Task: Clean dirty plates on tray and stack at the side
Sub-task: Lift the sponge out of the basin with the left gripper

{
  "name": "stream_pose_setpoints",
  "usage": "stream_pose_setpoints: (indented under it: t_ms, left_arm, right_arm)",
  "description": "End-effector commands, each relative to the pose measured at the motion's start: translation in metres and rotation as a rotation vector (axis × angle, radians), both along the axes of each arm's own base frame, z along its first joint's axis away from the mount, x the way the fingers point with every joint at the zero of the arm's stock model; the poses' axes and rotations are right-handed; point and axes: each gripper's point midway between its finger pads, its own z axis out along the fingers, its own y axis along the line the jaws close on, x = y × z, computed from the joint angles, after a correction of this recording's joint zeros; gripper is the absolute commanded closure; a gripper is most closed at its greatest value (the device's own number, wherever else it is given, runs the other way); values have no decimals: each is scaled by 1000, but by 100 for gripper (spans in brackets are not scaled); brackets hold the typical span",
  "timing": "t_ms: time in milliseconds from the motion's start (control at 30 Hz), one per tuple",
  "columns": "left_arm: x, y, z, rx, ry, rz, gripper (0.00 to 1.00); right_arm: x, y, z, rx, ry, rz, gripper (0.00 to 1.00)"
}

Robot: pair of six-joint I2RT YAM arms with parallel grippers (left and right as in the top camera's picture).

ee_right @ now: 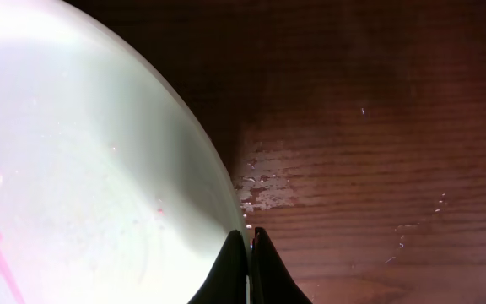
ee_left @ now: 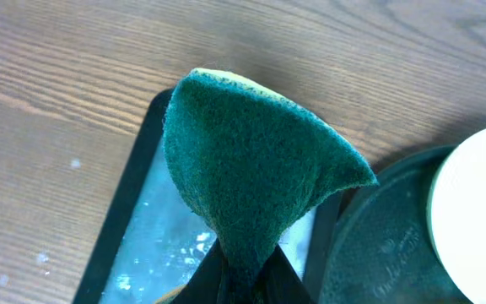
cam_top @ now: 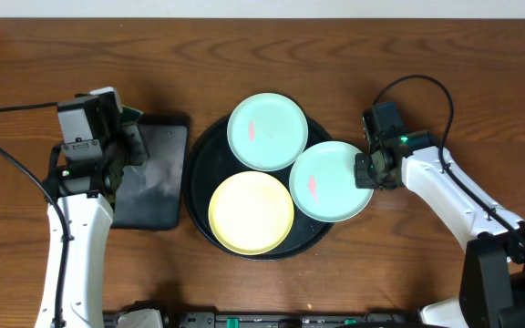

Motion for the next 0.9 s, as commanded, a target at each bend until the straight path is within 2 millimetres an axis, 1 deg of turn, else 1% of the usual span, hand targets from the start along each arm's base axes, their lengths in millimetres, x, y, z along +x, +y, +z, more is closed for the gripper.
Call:
stream_pose_setpoints:
  t_ms: [0, 100, 133, 200, 233, 300, 333, 367, 467, 533, 633, 767, 800, 867]
  left_arm:
    - [5, -8, 23, 10, -73, -49, 93]
    - [12, 20, 34, 103, -119, 88, 93]
    - [12, 23, 36, 99, -127, 116, 92]
    - [11, 22, 33, 93, -118, 121, 93]
    - [11, 22, 28, 80, -106, 132, 93]
    - [10, 21, 19, 7, -93, 196, 93]
    - [10, 17, 16, -33, -89, 210, 93]
    - [11, 15, 13, -40, -84, 202, 93]
    - [15, 21, 7, -15, -79, 225, 93]
    - [18, 17, 4, -26, -76, 202, 93]
    - [18, 10, 0, -15, -55, 130, 93]
    - [24, 0, 5, 61, -67, 52, 93]
    - [25, 2, 11, 114, -71, 70, 93]
    - [25, 3, 17, 159, -73, 85, 93]
  right_arm:
    - [1, -1, 5, -11, -21, 0, 99]
    - [1, -1, 5, -11, -22, 0, 99]
    - [1, -1, 5, -11, -21, 0, 99]
    - [0, -1, 5, -12, -18, 0, 99]
    - [0, -1, 5, -12, -17, 0, 99]
    - [0, -1, 5, -12, -18, 0, 99]
    - [0, -1, 5, -12, -18, 0, 99]
    - [0, -1, 5, -12, -18, 0, 99]
    - [1, -1, 5, -12, -18, 0, 99]
    - [0, -1, 5, -12, -16, 0, 99]
    - [-3, -2, 4, -17, -2, 0, 99]
    - [-4, -2, 4, -18, 3, 0, 99]
    - [-4, -2, 4, -17, 0, 0, 99]
    - [-3, -2, 4, -15, -4, -1, 99]
